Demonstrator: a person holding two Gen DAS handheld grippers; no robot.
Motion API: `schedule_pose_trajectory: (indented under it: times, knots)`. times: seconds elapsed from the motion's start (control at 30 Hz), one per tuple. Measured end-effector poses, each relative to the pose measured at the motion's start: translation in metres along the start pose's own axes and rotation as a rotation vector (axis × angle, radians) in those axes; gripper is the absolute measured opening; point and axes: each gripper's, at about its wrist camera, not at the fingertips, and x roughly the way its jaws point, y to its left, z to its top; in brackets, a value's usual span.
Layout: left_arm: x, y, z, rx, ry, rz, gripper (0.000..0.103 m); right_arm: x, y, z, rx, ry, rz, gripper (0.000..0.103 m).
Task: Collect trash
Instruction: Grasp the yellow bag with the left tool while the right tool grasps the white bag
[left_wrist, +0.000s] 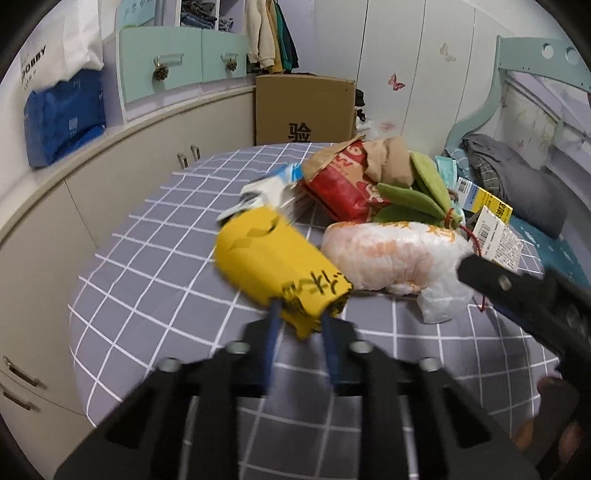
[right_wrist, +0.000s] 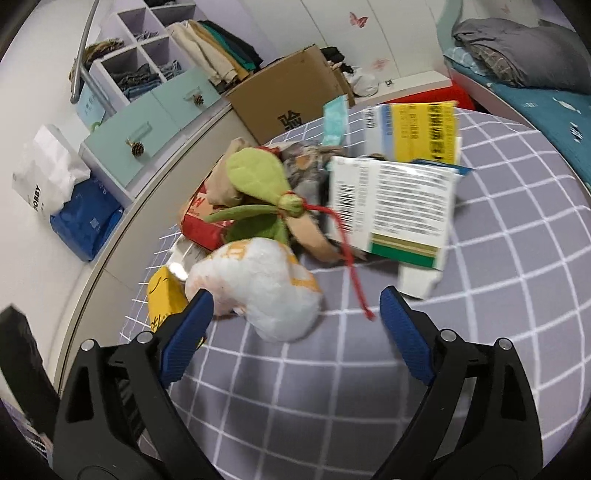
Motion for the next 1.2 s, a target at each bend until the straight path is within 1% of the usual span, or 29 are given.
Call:
schedule_pose_trajectory:
  times: [0.1,0.17,0.23,0.3,0.33,0.37,0.4,0.43,0.47,0.53,0.6,0.73,0.87,0.93,0.97,1.03,1.1,1.13,1.2]
  knots:
    - [0.002,0.016,-0.003,-0.040,0.012,-0.076,0.008,0.013,0.008,0.005,-0.006,0.011,-0.006,0.090]
    - [0.002,0.024,-0.004,-0.061,0.013,-0.104,0.007,0.021,0.009,0.006,-0.006,0.018,-0.005,0.090]
    - [-0.001,0.029,-0.005,-0.069,0.007,-0.112,0.006,0.028,0.010,0.007,-0.010,0.039,0.012,0.089]
    - [-0.005,0.036,-0.008,-0.097,-0.003,-0.137,0.005,0.030,0.012,0.006,-0.029,0.046,0.030,0.067]
    - [-0.007,0.038,-0.009,-0.104,-0.005,-0.149,0.005,0.030,0.013,0.005,-0.027,0.054,0.066,0.051]
    - [-0.010,0.040,-0.010,-0.112,-0.012,-0.154,0.005,0.027,0.013,0.004,-0.029,0.051,0.075,0.046]
    - [-0.012,0.041,-0.011,-0.117,-0.020,-0.156,0.005,0.025,0.015,0.003,-0.050,0.047,0.065,0.044]
    - [-0.015,0.040,-0.012,-0.121,-0.028,-0.158,0.005,0.022,0.018,0.002,-0.069,0.040,0.067,0.038]
    - [-0.020,0.039,-0.013,-0.129,-0.042,-0.162,0.005,0.018,0.019,0.001,-0.076,0.034,0.073,0.030]
    - [-0.029,0.036,-0.013,-0.129,-0.063,-0.166,0.005,0.005,0.018,-0.004,-0.088,0.009,0.068,0.029]
    - [-0.037,0.031,-0.013,-0.124,-0.080,-0.178,0.005,-0.009,0.017,-0.008,-0.093,-0.028,0.084,0.027]
    - [-0.056,0.009,-0.013,-0.087,-0.112,-0.223,0.005,-0.043,0.008,-0.011,-0.088,-0.084,0.100,0.026]
    - [-0.072,-0.031,-0.012,-0.014,-0.130,-0.282,0.005,-0.085,-0.013,-0.016,-0.071,-0.175,0.065,0.026]
    - [-0.079,-0.052,-0.014,0.018,-0.139,-0.311,0.005,-0.110,-0.033,-0.016,-0.043,-0.223,0.050,0.026]
    - [-0.083,-0.069,-0.015,0.047,-0.142,-0.328,0.005,-0.119,-0.042,-0.016,-0.027,-0.239,0.049,0.026]
    - [-0.088,-0.089,-0.017,0.078,-0.149,-0.342,0.005,-0.135,-0.068,-0.015,0.018,-0.242,0.050,0.026]
    - [-0.086,-0.112,-0.019,0.114,-0.135,-0.349,0.005,-0.140,-0.086,-0.015,0.044,-0.238,0.035,0.026]
    - [-0.084,-0.119,-0.021,0.123,-0.126,-0.352,0.005,-0.140,-0.094,-0.016,0.048,-0.227,0.018,0.026]
    - [-0.077,-0.132,-0.026,0.139,-0.102,-0.347,0.005,-0.134,-0.110,-0.019,0.071,-0.198,0.029,0.026]
